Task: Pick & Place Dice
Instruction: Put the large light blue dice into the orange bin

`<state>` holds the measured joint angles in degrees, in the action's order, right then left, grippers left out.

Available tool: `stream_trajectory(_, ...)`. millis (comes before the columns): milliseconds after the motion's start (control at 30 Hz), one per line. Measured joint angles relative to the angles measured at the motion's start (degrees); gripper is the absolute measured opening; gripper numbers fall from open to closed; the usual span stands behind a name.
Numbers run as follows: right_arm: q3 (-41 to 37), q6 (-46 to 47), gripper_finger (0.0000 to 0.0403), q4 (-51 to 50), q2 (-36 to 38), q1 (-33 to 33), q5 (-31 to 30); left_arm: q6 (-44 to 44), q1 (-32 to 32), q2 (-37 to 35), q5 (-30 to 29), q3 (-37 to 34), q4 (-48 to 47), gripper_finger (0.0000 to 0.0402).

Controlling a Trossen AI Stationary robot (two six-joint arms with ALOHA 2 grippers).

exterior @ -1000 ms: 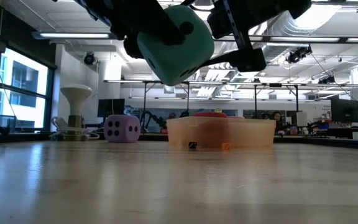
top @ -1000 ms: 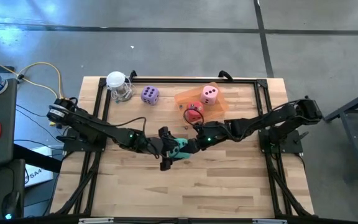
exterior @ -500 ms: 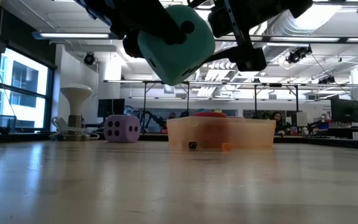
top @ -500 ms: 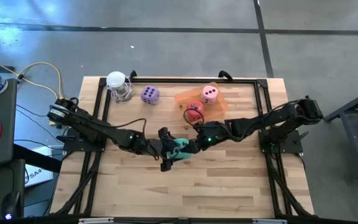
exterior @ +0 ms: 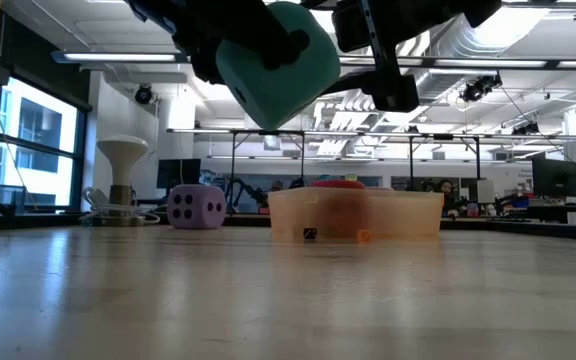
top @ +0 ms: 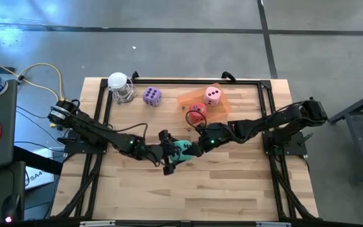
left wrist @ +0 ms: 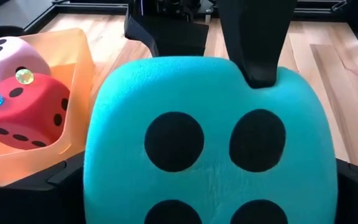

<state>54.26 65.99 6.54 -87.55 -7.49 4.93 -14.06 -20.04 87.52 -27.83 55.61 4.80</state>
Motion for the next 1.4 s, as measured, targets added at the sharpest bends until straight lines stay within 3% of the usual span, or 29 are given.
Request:
stream_trajectory(167,0.00,0.05,0.0293,-0.25,-0.06,-0.02,-0.09,0.10,0.28,-0.08,2.42,0.02,-0.28,0.0395)
stream_trajectory(733,-0.13,-0.01,0.0150,-0.70,-0.09,0.02,-0.12,0.27,0.82,-0.23,4.07,0.07,-1.20,0.0396)
stream_trajectory(1133,-0.17,-0.03,0.0102,-0.38,-0.09,0.02,-0.06,0.31,0.79,-0.23,4.04,0.07,-1.22,0.0396)
stream_trajectory(1400,-0.17,-0.49,0.0041,-0.36,-0.09,0.02,0.04,0.26,0.79,-0.23,3.95,0.04,-1.33,0.0396)
